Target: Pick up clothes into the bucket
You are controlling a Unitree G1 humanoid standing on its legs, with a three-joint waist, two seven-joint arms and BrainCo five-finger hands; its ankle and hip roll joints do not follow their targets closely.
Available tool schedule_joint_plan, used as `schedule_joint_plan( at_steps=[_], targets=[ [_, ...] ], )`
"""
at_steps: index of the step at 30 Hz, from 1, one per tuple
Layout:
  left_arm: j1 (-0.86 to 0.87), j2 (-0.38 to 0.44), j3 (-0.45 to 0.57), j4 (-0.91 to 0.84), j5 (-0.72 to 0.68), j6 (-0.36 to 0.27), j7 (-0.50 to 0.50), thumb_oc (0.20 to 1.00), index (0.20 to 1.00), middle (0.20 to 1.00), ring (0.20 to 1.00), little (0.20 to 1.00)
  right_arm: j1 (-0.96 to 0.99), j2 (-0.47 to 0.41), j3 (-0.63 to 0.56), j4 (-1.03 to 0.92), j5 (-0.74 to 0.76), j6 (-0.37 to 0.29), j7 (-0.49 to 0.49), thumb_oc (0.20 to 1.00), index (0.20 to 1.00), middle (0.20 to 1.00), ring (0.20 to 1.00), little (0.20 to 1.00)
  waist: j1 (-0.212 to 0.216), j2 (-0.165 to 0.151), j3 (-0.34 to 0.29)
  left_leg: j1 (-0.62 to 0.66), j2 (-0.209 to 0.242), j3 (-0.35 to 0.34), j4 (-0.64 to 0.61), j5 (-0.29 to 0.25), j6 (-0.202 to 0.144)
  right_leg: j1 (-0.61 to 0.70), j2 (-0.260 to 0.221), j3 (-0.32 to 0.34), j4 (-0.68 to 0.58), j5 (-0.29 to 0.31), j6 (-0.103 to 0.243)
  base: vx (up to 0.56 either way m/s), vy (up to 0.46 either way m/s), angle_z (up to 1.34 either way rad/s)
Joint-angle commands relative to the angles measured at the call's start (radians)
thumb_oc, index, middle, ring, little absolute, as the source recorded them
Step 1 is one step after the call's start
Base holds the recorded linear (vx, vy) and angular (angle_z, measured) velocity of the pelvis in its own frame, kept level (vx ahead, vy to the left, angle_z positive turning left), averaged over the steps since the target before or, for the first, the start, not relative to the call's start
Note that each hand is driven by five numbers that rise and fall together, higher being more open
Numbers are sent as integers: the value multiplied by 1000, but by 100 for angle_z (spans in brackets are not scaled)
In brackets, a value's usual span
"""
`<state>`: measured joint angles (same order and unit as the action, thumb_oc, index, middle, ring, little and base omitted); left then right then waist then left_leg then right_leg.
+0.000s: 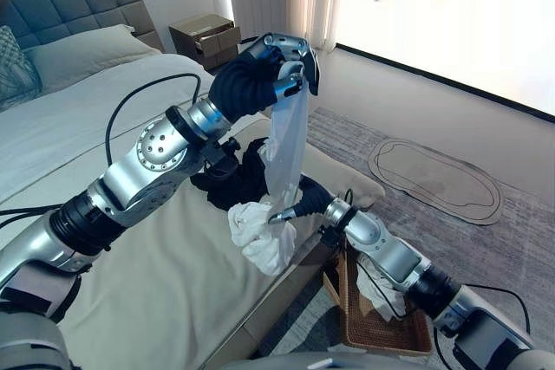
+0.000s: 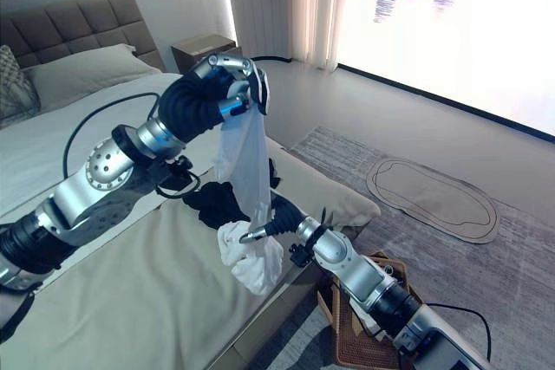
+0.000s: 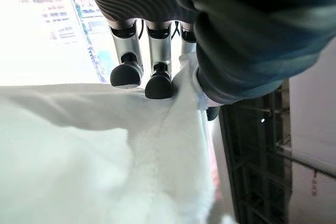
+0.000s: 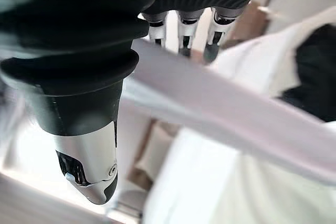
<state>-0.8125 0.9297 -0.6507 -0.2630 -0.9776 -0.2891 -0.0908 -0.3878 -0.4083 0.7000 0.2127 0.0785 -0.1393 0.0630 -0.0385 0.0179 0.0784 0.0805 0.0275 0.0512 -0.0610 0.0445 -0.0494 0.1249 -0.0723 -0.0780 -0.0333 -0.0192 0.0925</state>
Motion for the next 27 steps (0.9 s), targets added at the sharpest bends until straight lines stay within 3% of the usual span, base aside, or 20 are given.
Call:
schedule_joint_plan(
  at_steps=[1, 4, 5, 6, 16, 27],
  targets=[
    [-139, -66, 57, 59, -71, -60, 45, 200, 200, 200, 200, 200, -27, 31, 14, -5, -61, -21, -1, 1000, 1000, 1000, 1000, 1000, 14, -23, -26, 40, -35, 7, -3, -57, 10, -65, -21, -13, -17, 73, 46, -3, 11, 8],
    [-168, -80, 66, 85, -59, -69, 66, 200, 200, 200, 200, 200, -24, 32, 21, 25, -89, -17, -1, 1000, 1000, 1000, 1000, 1000, 16, -23, -30, 39, -36, -2, -5, -56, 10, -63, -23, -18, -16, 71, 47, 0, 9, 8],
    [-200, -86, 75, 121, -33, -80, 86, 200, 200, 200, 200, 200, -20, 33, 28, 58, -120, -13, 3, 407, 407, 407, 407, 407, 18, -24, -31, 38, -36, -10, -7, -52, 8, -62, -24, -24, -15, 70, 47, -10, 9, 9],
    [-217, -85, 81, 134, -22, -87, 97, 200, 200, 200, 200, 200, -19, 31, 29, 71, -135, -13, 4, 200, 200, 200, 200, 200, 19, -25, -33, 37, -36, -15, -9, -51, 7, -62, -25, -28, -14, 68, 46, -11, 15, 13],
    [-310, -28, 114, 272, 28, -107, 170, 200, 200, 200, 200, 200, 17, -54, -26, 131, -193, 0, -2, 200, 200, 200, 200, 200, 18, -37, -45, 33, -35, -52, -13, -47, 5, -52, -29, -63, -2, 56, 47, 8, -1, 14],
    [-287, 55, 166, 294, 14, -116, 183, 200, 200, 200, 200, 200, 30, -132, -131, 94, -186, 4, -35, 200, 200, 200, 200, 200, 19, -51, -67, 37, -24, -56, -15, -47, -1, -41, -20, -73, -18, 53, 46, 3, -5, 6]
  ],
)
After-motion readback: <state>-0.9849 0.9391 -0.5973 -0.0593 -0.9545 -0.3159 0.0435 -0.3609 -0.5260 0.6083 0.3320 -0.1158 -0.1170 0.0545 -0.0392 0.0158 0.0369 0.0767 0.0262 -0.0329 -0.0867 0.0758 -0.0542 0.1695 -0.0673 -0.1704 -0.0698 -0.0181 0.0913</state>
